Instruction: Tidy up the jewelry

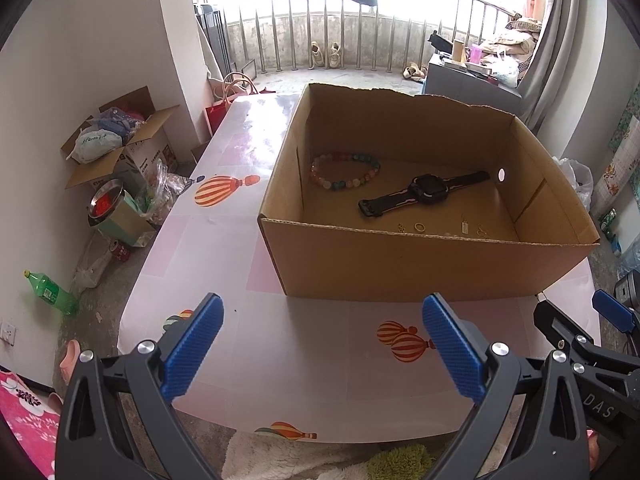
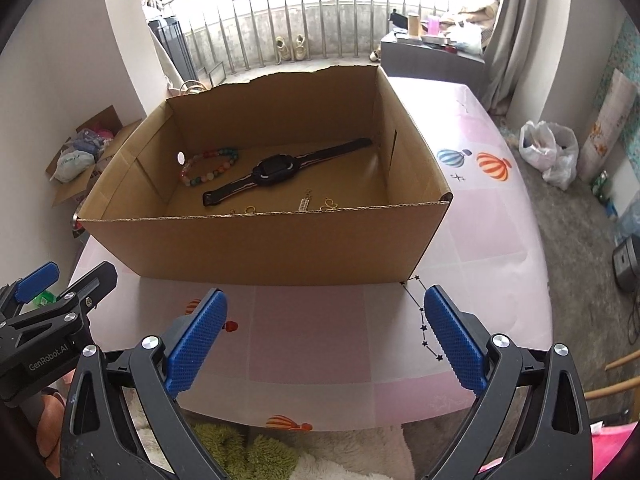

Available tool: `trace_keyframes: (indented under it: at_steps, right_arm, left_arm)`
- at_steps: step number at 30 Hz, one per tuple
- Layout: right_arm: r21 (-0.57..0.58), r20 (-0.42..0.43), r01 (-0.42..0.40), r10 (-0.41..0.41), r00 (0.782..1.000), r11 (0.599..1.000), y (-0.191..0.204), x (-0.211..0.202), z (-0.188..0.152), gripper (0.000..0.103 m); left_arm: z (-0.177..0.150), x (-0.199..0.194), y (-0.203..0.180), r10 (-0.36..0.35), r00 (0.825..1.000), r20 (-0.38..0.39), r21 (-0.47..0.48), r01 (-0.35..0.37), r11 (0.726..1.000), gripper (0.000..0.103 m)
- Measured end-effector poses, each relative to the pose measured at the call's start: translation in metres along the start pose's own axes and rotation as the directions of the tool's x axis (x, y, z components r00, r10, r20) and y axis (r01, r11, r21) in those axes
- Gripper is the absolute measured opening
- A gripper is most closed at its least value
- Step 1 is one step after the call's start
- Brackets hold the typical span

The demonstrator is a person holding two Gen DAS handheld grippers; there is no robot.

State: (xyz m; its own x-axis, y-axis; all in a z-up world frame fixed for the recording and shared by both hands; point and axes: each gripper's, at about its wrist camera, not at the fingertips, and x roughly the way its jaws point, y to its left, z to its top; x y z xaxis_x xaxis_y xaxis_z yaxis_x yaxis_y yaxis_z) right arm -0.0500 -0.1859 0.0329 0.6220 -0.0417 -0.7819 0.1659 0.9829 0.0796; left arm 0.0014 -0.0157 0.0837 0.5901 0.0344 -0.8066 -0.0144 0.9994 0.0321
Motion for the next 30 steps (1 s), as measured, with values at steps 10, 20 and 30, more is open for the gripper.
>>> trace_keyframes:
  at_steps: [10, 20, 30]
  right_arm:
    - [-0.001, -0.014, 0.006, -0.006, 1.000, 1.000, 0.0024, 0.0045, 0.0018, 0.095]
    - [-0.004, -0.014, 0.007, -0.007, 1.000, 1.000, 0.0028, 0.0055, 0.0027, 0.095]
    - [0.004, -0.011, 0.014, -0.014, 1.000, 1.000, 0.0002, 0.0045, 0.0036, 0.095]
  left_arm:
    - [0.0020, 0.0047, -0.0059, -0.005, 1.000, -0.010, 0.016, 0.005, 1.000, 0.097]
    - [0.0026, 0.0050, -0.0070, -0.011, 1.000, -0.013, 0.019, 0.011, 1.000, 0.097]
    - [0.0024, 0.0049, -0.0094, -0.023, 1.000, -0.015, 0.020, 0.023, 1.000, 0.097]
